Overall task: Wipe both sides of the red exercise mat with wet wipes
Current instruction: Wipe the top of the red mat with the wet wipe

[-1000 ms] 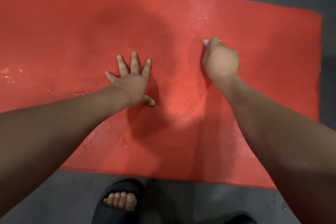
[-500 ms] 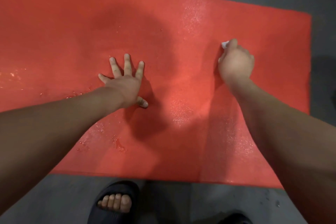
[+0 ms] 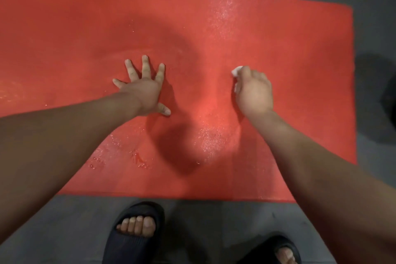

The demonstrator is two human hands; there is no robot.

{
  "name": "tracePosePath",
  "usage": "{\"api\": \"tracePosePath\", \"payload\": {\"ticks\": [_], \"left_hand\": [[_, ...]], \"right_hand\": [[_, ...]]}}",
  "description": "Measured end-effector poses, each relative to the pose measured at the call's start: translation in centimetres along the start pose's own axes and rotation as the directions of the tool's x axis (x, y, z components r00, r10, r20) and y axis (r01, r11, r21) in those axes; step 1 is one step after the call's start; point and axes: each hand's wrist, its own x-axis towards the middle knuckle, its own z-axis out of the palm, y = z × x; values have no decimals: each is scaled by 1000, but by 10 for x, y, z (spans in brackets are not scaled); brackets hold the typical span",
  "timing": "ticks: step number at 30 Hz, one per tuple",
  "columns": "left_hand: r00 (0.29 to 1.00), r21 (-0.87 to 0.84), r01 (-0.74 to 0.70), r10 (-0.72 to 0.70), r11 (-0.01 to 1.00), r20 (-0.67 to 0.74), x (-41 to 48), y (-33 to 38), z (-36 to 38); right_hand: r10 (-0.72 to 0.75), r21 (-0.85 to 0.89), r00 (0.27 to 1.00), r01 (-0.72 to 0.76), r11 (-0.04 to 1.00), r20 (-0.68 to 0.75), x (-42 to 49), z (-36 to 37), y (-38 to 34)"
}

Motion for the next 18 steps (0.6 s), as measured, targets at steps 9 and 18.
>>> {"api": "tracePosePath", "payload": {"ticks": [9,18], "left_hand": [[984,-1,-44,44,999,-173,-19,0,17],[964,66,-183,192,981,-184,-38,7,48]], "right_hand": [[-581,124,806,568,814,118,-75,22,-66],[110,-19,991,-112,994,-79,-34,2,22]]}}
